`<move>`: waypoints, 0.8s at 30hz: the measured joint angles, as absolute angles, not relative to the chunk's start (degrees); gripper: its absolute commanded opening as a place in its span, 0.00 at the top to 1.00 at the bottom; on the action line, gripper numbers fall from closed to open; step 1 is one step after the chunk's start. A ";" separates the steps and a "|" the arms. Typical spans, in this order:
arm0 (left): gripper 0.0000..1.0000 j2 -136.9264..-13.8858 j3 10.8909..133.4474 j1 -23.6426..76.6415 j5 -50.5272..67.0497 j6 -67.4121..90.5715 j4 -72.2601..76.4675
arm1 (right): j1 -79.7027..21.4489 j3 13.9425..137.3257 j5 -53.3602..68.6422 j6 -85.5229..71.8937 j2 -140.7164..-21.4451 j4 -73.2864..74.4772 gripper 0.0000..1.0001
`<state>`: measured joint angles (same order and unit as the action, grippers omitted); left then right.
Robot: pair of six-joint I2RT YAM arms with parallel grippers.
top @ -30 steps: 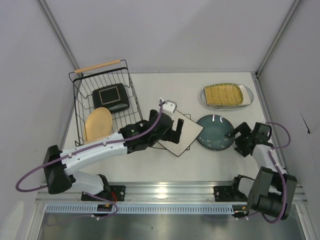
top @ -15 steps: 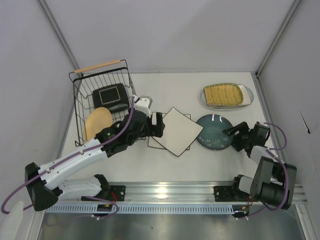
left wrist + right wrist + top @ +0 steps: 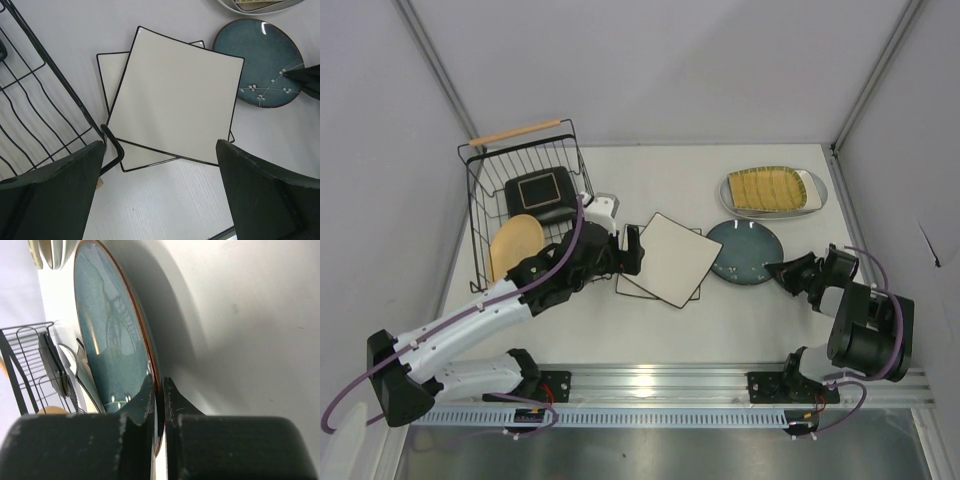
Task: Unload the plates from the dish rack
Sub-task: Grab a plate with the right arm
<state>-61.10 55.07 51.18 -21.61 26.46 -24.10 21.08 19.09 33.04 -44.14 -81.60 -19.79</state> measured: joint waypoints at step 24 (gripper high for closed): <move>0.00 -60.25 54.74 48.77 -21.63 25.85 -24.36 | 40.66 19.46 38.79 -37.58 -53.93 13.32 1.00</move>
<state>-60.25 54.74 48.77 -21.63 25.85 -24.36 40.66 19.46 38.79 -37.58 -53.93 13.32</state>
